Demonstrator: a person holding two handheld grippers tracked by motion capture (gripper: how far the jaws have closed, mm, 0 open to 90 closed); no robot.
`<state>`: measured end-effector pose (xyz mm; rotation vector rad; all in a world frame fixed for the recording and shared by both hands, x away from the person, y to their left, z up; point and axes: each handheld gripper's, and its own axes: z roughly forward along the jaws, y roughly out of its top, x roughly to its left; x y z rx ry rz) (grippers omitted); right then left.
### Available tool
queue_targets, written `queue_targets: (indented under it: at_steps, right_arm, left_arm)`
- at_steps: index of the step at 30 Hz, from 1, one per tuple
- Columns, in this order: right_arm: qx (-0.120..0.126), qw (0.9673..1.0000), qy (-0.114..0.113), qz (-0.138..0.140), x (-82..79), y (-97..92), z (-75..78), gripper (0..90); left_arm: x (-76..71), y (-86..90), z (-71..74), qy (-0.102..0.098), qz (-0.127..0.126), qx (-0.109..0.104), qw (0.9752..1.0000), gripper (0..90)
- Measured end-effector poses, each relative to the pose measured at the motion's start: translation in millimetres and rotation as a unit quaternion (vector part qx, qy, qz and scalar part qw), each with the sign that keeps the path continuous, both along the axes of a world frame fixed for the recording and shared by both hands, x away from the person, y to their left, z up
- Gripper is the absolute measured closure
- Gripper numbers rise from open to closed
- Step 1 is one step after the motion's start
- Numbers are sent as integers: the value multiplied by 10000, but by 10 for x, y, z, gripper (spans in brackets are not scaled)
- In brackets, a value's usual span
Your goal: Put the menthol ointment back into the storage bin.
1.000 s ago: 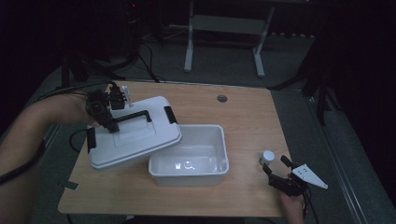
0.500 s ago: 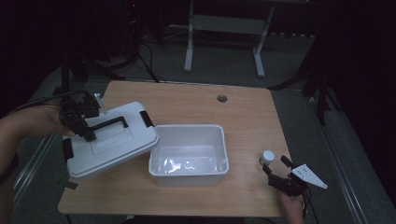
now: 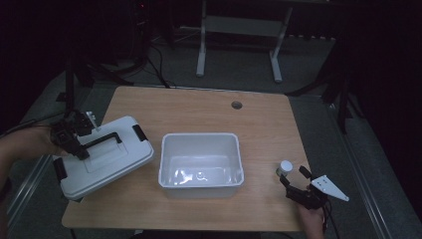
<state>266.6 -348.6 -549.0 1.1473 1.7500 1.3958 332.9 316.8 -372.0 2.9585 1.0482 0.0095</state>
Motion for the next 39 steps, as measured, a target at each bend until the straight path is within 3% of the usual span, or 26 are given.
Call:
queue_targets:
  at_steps: [8,15,21,26,39]
  right_arm:
    - [-5,10000,0,18,2,-1,-1,132]
    - [-14,10000,11,27,0,5,0,132]
    - [-9,10000,4,24,1,0,-1,132]
    - [-8,10000,6,37,-1,2,-1,132]
    - [19,10000,-2,47,-2,-6,-1,132]
  left_arm:
    - [27,86,-375,110,188,-58,9997,836]
    - [90,95,-697,227,311,-208,9990,836]
    - [144,59,-926,381,328,-217,9985,836]
    - [204,-38,-1057,468,294,-253,9982,836]
    - [293,-201,-1202,634,196,-313,9973,834]
